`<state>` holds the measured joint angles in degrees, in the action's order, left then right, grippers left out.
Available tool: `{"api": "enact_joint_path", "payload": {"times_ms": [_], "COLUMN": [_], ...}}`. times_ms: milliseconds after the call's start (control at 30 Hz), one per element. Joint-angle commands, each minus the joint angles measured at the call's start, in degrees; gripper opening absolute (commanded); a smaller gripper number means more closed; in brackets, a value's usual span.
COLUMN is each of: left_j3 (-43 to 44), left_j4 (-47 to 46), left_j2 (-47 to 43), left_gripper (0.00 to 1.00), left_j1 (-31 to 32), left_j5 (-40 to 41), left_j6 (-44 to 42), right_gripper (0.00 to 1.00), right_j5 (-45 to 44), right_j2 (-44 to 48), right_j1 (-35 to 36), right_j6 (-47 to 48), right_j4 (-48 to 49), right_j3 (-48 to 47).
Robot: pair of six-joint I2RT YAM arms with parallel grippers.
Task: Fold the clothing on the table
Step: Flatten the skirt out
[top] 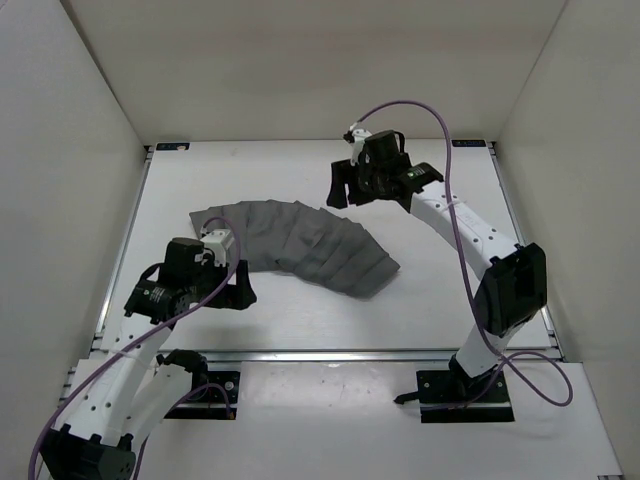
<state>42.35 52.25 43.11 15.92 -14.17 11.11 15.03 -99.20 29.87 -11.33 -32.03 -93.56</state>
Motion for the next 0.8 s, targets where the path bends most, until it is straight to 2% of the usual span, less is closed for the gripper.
{"api": "enact_joint_path", "payload": {"times_ms": [0, 133, 200, 233, 267, 300, 333, 367, 400, 433, 533, 600, 633, 667, 700, 767], "left_j3": [1.16, -0.24, -1.29, -2.26, -2.97, -4.1, -5.25, -5.26, -6.04, -6.66, -7.98, -8.94, -9.3, -9.3, -9.47, -10.0], "left_j4": [-1.44, -4.6, -8.55, -10.74, -12.5, -14.96, -16.81, -17.44, -18.58, -19.28, -21.39, -22.88, -24.29, -24.3, -25.6, -28.07], "left_j2": [-1.45, -2.68, -3.56, -4.0, -4.09, -4.61, -4.53, -4.53, -4.27, -4.27, -4.53, -4.35, -3.92, -3.91, -3.65, -2.95], "left_gripper": [0.98, 0.99, 0.99, 0.93, 0.83, 0.54, 0.38, 0.34, 0.39, 0.49, 0.62, 0.67, 0.73, 0.73, 0.78, 0.78], "left_j1": [-0.45, -0.37, -0.89, -0.98, -1.5, -1.42, -1.33, -1.16, -1.42, -0.72, -0.54, -0.98, -2.11, -2.12, -3.78, -6.59], "left_j5": [-1.12, -3.48, -7.34, -9.27, -10.86, -12.96, -13.94, -14.39, -14.83, -14.74, -15.36, -15.44, -12.4, -12.37, -9.41, -5.53], "left_j6": [-0.66, 0.66, 2.85, 3.73, 4.35, 5.4, 6.89, 7.43, 8.3, 8.66, 9.45, 9.89, 11.54, 11.56, 13.21, 16.12], "right_gripper": [0.59, 0.6, 0.61, 0.61, 0.61, 0.61, 0.61, 0.61, 0.61, 0.61, 0.63, 0.63, 0.63, 0.63, 0.64, 0.64], "right_j5": [-1.84, 0.26, 0.18, 0.44, 1.57, 2.02, 3.68, 5.17, 5.62, 7.54, 12.81, 16.86, 20.01, 20.91, 21.7, 21.1], "right_j2": [4.71, 10.58, 13.23, 15.59, 18.4, 19.56, 22.53, 24.99, 26.24, 27.9, 30.28, 30.81, 30.99, 30.82, 31.08, 30.21], "right_j1": [-1.73, -6.3, -9.55, -11.3, -12.37, -14.29, -16.4, -17.64, -19.04, -20.97, -23.36, -23.8, -23.63, -23.63, -22.5, -21.61], "right_j6": [-2.54, -4.31, -6.58, -8.25, -9.22, -10.89, -11.77, -11.87, -12.39, -12.57, -13.1, -14.24, -16.33, -16.35, -18.01, -19.16], "right_j4": [2.85, 5.39, 5.23, 5.66, 6.27, 7.67, 9.25, 9.79, 10.32, 10.84, 13.12, 16.02, 20.3, 20.34, 22.95, 25.0], "right_j3": [6.87, 17.78, 23.48, 26.9, 28.94, 33.57, 37.97, 40.27, 43.52, 46.77, 52.75, 56.27, 58.9, 58.93, 60.41, 61.13]}}
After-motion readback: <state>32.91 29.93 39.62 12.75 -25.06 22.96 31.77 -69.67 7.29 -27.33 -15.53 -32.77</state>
